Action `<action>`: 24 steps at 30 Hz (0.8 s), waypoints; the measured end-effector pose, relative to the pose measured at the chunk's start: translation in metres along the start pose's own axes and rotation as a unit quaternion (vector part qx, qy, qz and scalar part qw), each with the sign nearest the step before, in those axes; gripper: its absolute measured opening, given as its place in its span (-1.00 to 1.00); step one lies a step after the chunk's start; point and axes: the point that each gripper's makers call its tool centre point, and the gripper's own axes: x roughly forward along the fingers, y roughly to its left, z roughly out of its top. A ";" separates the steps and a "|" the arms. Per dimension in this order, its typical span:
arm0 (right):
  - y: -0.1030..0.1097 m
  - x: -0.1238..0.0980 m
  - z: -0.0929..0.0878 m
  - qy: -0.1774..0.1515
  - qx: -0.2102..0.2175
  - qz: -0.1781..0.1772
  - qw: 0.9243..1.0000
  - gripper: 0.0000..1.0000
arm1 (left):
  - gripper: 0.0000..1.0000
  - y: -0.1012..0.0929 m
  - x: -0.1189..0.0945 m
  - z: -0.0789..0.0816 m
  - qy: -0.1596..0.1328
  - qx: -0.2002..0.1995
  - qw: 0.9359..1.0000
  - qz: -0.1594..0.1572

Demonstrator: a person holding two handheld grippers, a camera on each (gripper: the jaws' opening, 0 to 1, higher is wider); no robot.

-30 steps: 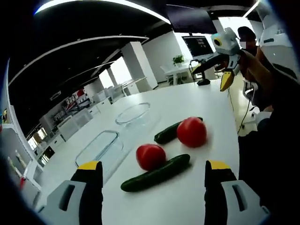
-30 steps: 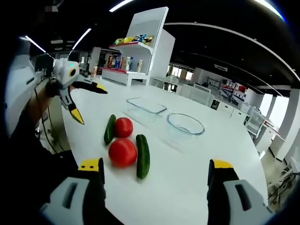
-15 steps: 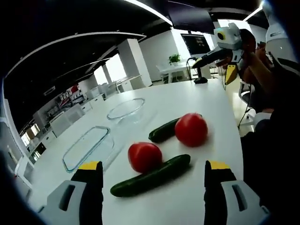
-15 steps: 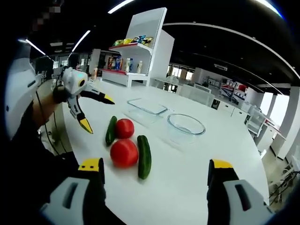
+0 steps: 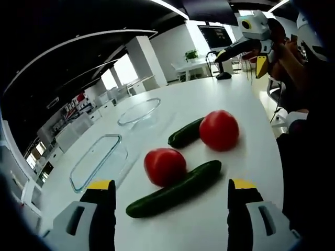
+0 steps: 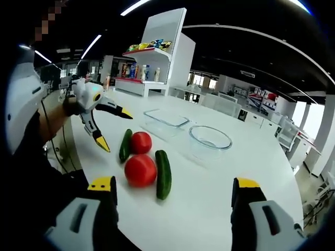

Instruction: Sort the scattered tomatoes and cucumbers on the table and place them into their respective storage containers

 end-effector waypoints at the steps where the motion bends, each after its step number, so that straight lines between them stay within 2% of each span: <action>1: -0.001 0.000 -0.001 0.002 0.000 -0.001 1.000 0.72 | 0.75 0.000 0.000 0.000 0.001 0.002 1.000 0.000; 9: 0.002 -0.002 0.003 -0.007 0.005 0.006 1.000 0.72 | 0.75 0.001 0.001 -0.003 0.007 0.006 1.000 0.000; 16: 0.003 -0.004 0.007 -0.013 0.004 0.008 1.000 0.72 | 0.71 0.012 0.002 -0.007 0.015 0.015 1.000 0.003; 24: 0.002 -0.007 0.003 -0.010 0.007 0.004 1.000 0.71 | 0.71 0.013 0.009 -0.012 0.015 0.016 1.000 -0.022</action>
